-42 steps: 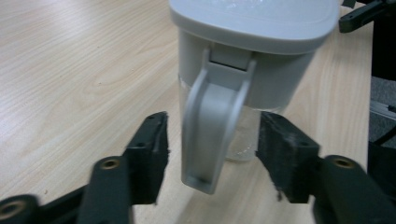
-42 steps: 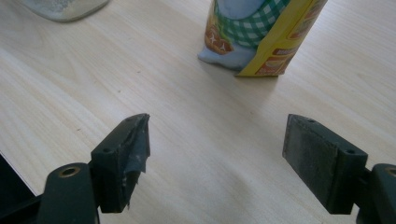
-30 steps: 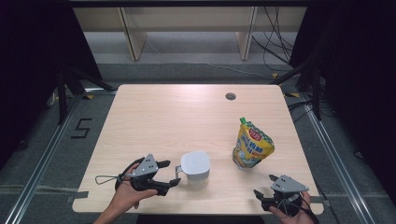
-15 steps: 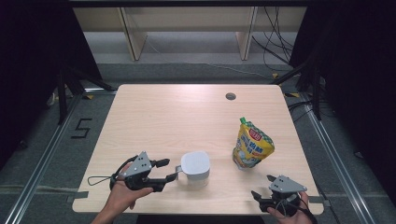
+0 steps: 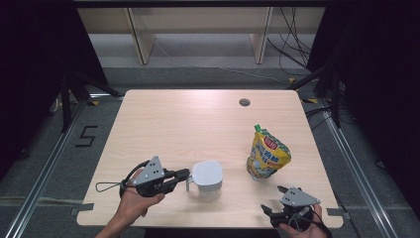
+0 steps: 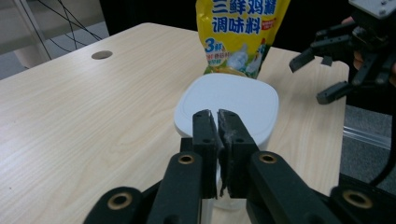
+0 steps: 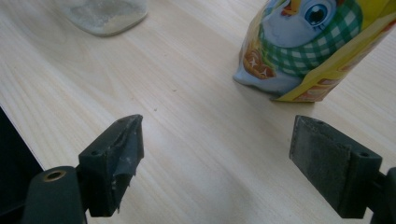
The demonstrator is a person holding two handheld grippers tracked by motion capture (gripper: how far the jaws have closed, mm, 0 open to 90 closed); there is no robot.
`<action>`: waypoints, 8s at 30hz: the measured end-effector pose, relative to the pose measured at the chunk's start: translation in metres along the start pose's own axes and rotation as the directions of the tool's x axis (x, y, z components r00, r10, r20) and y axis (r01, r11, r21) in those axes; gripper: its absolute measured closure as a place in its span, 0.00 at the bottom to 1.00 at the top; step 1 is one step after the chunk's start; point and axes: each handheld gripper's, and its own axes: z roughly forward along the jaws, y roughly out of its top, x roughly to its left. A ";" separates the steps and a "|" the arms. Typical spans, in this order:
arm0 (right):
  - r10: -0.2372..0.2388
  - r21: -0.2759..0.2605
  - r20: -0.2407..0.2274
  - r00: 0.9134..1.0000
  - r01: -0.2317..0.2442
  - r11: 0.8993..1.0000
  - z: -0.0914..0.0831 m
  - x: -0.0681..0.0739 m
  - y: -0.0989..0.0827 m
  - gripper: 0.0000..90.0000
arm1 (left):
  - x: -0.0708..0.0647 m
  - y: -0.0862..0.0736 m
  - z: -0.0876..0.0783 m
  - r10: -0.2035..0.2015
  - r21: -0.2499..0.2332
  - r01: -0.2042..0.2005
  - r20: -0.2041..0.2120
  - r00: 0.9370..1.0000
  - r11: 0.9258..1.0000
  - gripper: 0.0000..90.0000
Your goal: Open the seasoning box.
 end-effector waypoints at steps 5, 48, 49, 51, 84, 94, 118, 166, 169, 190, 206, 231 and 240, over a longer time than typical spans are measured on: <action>0.007 0.000 -0.003 1.000 -0.007 1.000 0.000 0.001 0.001 0.23 | 0.000 0.005 0.008 0.016 0.022 -0.016 0.007 1.000 1.000 0.99; -0.125 -0.304 -0.166 0.978 0.069 0.950 0.031 0.028 0.070 0.94 | 0.005 -0.006 0.014 -0.063 0.018 0.063 0.024 0.998 0.998 0.98; -0.130 -0.313 -0.161 0.978 0.075 0.947 0.033 0.029 0.072 0.95 | 0.005 -0.007 0.014 -0.060 0.018 0.059 0.022 0.998 0.998 0.98; -0.140 -0.308 -0.165 0.976 0.084 0.948 0.035 0.030 0.076 0.96 | 0.006 -0.007 0.013 -0.051 0.021 0.051 0.021 0.998 0.998 0.98; -0.195 -0.307 -0.159 0.968 0.139 0.942 0.040 0.031 0.111 1.00 | 0.021 -0.015 0.011 -0.088 0.010 0.088 0.026 0.996 0.996 0.94; -0.194 -0.269 -0.161 0.968 0.146 0.952 0.045 0.030 0.106 1.00 | 0.012 -0.008 0.014 -0.057 -0.009 0.057 0.041 0.998 0.998 0.95; -0.195 -0.245 -0.183 0.964 0.148 0.958 0.049 0.032 0.104 0.99 | 0.013 -0.011 0.013 -0.050 -0.005 0.050 0.039 0.998 0.999 0.96; -0.298 -0.391 -0.254 0.920 0.184 0.902 0.047 0.079 0.165 0.99 | 0.025 -0.062 -0.008 -0.116 0.054 0.116 -0.001 0.993 0.992 0.37; -0.310 -0.390 -0.260 0.914 0.195 0.900 0.049 0.084 0.167 0.99 | 0.025 -0.063 -0.012 -0.111 0.053 0.112 -0.006 0.994 0.992 0.37; -0.163 -0.347 -0.253 0.953 0.068 0.935 0.040 0.046 0.119 0.68 | 0.022 -0.069 -0.018 -0.143 0.095 0.156 -0.128 0.981 0.983 0.29; -0.056 -0.321 -0.199 0.978 -0.011 0.947 0.022 0.024 0.079 0.48 | 0.011 -0.068 -0.016 -0.132 0.093 0.143 -0.113 0.985 0.985 0.26; 0.133 -0.199 -0.039 0.990 -0.138 0.970 -0.002 -0.008 0.023 0.47 | 0.010 -0.067 -0.015 -0.137 0.112 0.150 -0.116 0.984 0.982 0.25; 0.188 -0.180 0.001 0.982 -0.184 0.966 0.000 -0.021 0.013 0.43 | 0.011 -0.067 -0.013 -0.164 0.112 0.176 -0.112 0.980 0.978 0.24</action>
